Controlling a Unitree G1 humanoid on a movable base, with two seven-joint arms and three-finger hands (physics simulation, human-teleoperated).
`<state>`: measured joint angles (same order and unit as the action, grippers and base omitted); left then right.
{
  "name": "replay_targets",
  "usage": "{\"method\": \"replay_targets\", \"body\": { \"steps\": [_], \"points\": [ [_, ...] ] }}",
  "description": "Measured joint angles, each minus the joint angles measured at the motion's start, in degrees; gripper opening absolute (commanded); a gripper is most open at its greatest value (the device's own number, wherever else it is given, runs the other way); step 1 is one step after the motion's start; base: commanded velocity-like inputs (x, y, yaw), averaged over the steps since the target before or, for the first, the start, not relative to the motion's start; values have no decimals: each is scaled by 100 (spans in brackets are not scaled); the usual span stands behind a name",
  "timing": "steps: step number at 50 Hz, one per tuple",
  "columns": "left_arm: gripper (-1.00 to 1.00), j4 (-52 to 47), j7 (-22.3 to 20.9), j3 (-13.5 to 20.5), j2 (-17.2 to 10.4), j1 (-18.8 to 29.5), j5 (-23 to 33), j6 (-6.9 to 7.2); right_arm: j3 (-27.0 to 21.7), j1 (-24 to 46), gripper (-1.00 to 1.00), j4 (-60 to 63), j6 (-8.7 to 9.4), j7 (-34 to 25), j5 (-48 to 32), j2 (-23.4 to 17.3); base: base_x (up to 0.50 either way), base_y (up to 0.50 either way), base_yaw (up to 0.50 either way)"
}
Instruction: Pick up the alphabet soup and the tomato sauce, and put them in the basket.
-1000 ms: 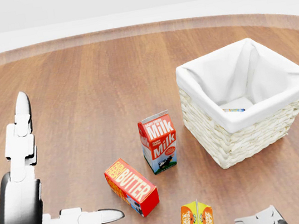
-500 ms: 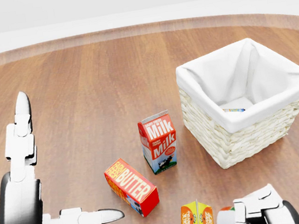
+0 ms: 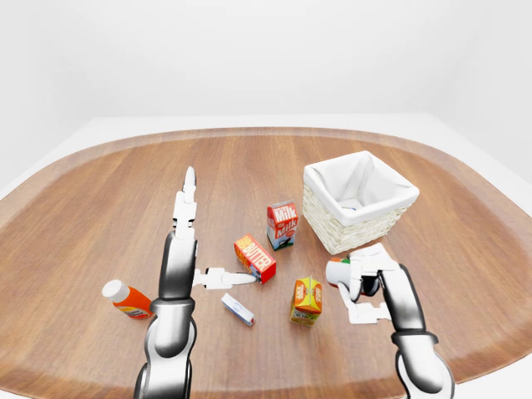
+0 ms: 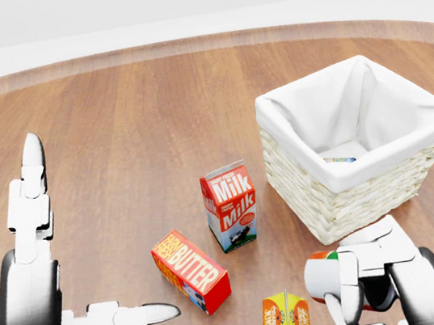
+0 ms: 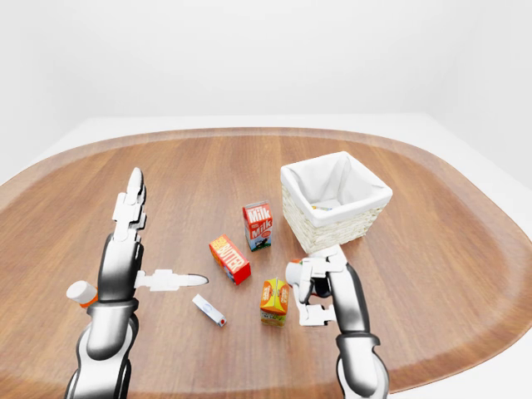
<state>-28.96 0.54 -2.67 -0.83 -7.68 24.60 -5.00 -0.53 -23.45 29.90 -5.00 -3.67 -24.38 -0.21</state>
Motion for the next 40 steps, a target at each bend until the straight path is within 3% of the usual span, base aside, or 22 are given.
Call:
{"method": "replay_targets", "body": {
  "steps": [40],
  "points": [
    [100, 0, 0, 0, 0, 0, 0, 0, -126, 1394, -100, 1185, 0, -518, 6, -37, 0, 0, 0]
  ]
}}
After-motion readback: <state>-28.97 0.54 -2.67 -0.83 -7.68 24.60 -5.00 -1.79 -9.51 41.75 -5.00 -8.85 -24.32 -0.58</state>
